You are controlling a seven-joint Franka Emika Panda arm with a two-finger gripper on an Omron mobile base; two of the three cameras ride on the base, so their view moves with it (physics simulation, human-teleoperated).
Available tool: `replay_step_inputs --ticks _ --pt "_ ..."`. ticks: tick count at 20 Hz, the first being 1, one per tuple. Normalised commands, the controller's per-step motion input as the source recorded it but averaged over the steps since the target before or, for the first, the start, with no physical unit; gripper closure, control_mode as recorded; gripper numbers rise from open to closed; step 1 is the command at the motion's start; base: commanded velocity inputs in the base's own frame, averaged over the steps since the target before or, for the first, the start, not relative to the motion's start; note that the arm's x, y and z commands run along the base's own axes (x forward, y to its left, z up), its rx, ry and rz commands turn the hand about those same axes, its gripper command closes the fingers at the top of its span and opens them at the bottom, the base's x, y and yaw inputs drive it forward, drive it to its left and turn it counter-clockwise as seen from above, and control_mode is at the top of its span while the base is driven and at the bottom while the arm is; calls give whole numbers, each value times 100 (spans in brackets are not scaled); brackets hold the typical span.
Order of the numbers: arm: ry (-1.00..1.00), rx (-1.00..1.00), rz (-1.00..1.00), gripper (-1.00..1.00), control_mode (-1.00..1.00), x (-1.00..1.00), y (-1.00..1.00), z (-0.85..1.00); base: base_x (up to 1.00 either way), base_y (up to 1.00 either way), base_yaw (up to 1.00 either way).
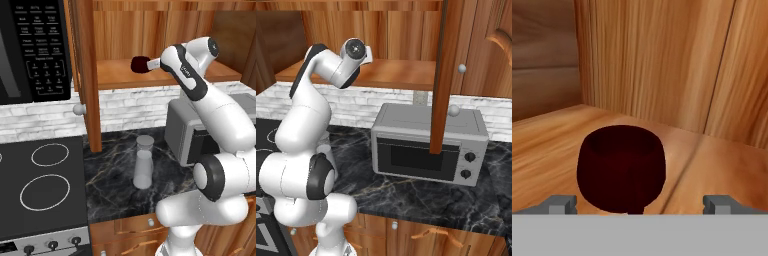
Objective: There is a tray on the dining counter. Grab the cup, mug, and pitcher and place them on the tray. The pitcher may be placed next to the tray if it cannot fit the tray.
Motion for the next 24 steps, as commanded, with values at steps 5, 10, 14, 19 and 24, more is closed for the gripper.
replay_step_inputs --ticks 5,10,14,19,24 --pt "0 0 2 -100 -100 14 3 -7 0 0 0" --pt "0 0 1 -100 -100 11 8 -7 0 0 0" --pt "0 0 1 -100 -100 10 14 -8 0 0 0" --pt "0 0 1 -100 -100 10 12 -6 0 0 0" --pt "0 0 1 -100 -100 1 1 0 0 0 0"
